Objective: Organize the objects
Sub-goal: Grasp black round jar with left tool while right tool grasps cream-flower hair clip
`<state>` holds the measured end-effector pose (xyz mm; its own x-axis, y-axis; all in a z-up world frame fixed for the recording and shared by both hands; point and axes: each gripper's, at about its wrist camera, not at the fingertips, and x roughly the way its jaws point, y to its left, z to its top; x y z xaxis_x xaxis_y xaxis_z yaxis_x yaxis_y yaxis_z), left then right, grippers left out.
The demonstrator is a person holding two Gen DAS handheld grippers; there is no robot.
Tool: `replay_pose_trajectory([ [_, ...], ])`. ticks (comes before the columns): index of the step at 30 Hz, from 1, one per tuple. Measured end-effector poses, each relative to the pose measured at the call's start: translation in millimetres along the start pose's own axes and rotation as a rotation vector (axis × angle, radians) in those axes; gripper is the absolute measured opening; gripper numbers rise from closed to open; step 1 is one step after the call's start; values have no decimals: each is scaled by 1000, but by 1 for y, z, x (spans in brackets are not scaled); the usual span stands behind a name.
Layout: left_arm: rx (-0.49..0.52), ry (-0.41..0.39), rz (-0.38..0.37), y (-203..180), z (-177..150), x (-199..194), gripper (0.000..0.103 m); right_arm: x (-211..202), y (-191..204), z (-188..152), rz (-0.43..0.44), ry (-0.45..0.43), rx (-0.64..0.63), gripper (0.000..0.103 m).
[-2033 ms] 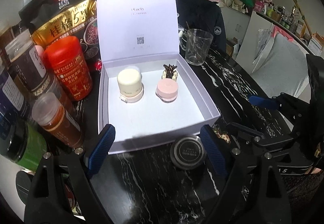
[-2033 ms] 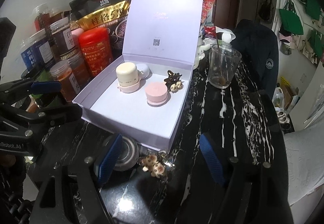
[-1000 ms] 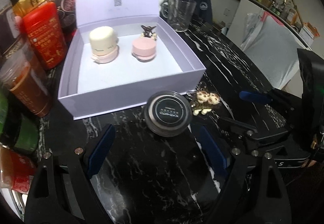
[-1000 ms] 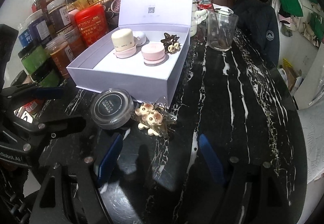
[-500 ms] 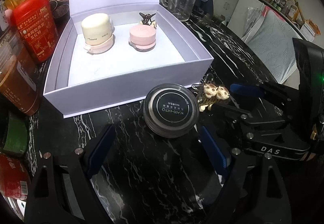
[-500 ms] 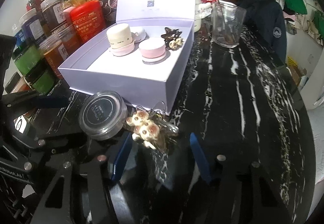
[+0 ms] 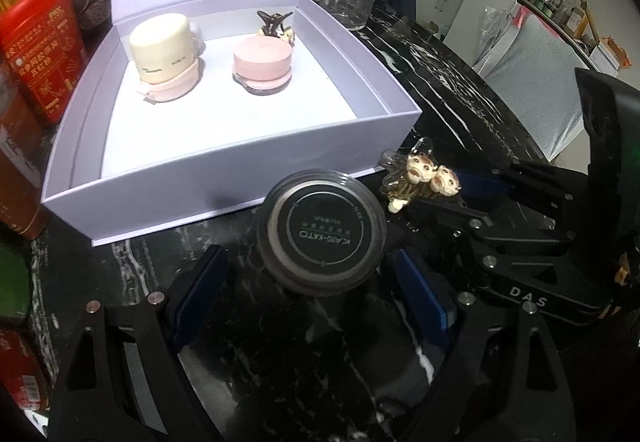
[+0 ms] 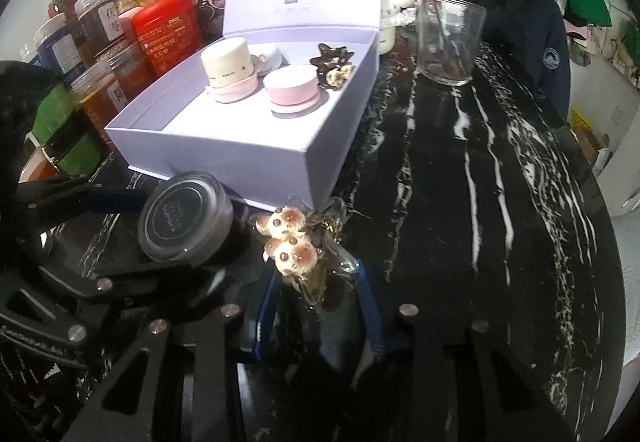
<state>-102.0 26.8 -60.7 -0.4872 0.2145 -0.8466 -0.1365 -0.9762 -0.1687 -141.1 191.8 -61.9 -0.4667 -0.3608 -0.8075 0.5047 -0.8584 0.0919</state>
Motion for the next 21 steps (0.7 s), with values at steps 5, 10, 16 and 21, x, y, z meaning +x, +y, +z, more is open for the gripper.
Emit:
replay_pose_trajectory([
  [5,-5,-11,-7,-3,3,11,85,-7,-9,-8,-15,-2,27,38],
  [10,-5,-52,2,-7,7,17,69,-11,-11,-14,-21,-9,35,38],
  [16,30,-67,-4,-10,3,15,68,-11,-10,-17,-10,2,37,39],
  [21,38,-61,-6,-5,-5,9,68,-12,-9,-18,-8,-9,48,39],
])
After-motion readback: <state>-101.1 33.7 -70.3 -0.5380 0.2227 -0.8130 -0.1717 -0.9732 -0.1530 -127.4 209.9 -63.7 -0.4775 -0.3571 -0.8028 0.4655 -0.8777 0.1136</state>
